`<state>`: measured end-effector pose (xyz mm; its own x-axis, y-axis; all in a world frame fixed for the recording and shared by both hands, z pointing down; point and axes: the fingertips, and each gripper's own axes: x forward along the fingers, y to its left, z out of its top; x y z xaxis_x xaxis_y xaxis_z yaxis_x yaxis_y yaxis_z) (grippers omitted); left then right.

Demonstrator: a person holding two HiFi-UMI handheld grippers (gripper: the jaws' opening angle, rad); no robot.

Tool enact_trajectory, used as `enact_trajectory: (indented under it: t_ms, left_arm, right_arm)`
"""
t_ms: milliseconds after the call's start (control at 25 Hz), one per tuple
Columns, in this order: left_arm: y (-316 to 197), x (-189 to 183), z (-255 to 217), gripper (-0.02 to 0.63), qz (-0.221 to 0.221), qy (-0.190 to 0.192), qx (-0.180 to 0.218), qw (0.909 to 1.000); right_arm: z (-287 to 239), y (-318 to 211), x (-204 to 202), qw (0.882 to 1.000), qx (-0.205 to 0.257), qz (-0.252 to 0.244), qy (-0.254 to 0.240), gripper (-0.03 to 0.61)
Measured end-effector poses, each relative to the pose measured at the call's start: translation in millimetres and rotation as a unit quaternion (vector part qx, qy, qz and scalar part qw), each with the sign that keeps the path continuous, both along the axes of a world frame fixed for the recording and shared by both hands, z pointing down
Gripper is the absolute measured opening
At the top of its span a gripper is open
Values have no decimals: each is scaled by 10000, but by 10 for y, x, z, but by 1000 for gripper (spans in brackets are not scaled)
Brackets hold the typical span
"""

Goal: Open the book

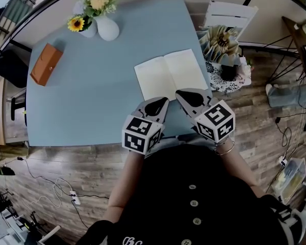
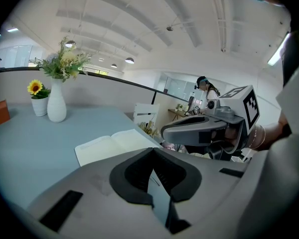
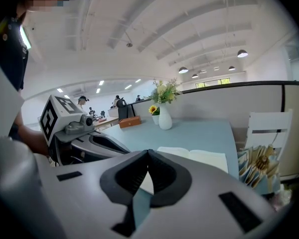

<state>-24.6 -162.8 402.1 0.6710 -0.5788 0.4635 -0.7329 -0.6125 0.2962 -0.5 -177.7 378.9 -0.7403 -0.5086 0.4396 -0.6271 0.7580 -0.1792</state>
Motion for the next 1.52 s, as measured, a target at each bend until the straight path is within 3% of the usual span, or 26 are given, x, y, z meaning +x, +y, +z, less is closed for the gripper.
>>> enact_trajectory:
  t_ms: [600, 1520]
  left_arm:
    - [-54, 37, 7, 12, -29, 163, -64, 9998]
    - [-40, 73, 62, 12, -24, 76, -162, 9998]
  right_arm:
    - [60, 0, 19, 9999, -72, -83, 86, 2]
    - [151, 59, 28, 9995, -247, -195, 75, 2]
